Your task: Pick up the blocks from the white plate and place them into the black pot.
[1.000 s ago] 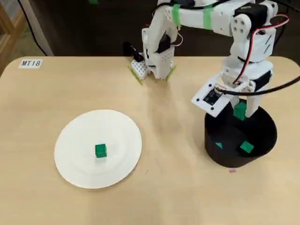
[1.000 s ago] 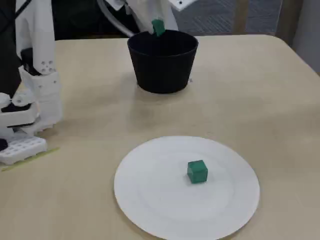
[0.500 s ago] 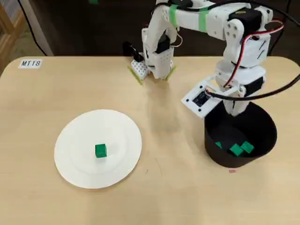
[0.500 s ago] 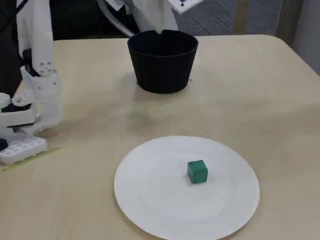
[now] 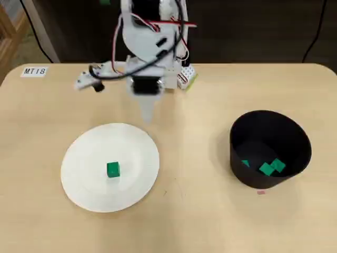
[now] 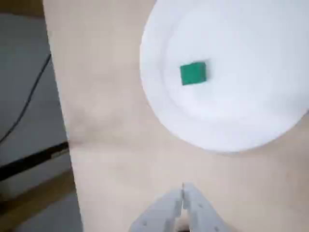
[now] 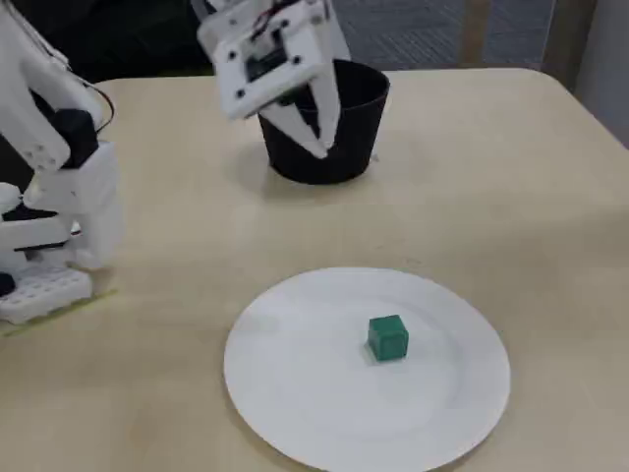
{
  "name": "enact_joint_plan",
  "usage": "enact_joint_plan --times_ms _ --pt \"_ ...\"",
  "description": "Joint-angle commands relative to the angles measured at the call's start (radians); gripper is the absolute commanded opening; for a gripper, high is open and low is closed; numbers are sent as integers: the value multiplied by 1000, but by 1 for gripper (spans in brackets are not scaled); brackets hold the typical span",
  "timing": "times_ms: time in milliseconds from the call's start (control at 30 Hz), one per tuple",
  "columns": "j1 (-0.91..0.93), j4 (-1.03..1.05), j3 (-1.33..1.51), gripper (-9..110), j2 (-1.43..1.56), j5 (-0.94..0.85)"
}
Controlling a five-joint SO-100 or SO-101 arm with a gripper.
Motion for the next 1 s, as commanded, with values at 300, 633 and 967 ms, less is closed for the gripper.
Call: enact_joint_plan --times_ms 300,633,967 --pt "60 -109 58 -2 -219 -178" --pt "152 -218 23 -1 -387 -255" --pt "156 -256 -5 30 -437 -207"
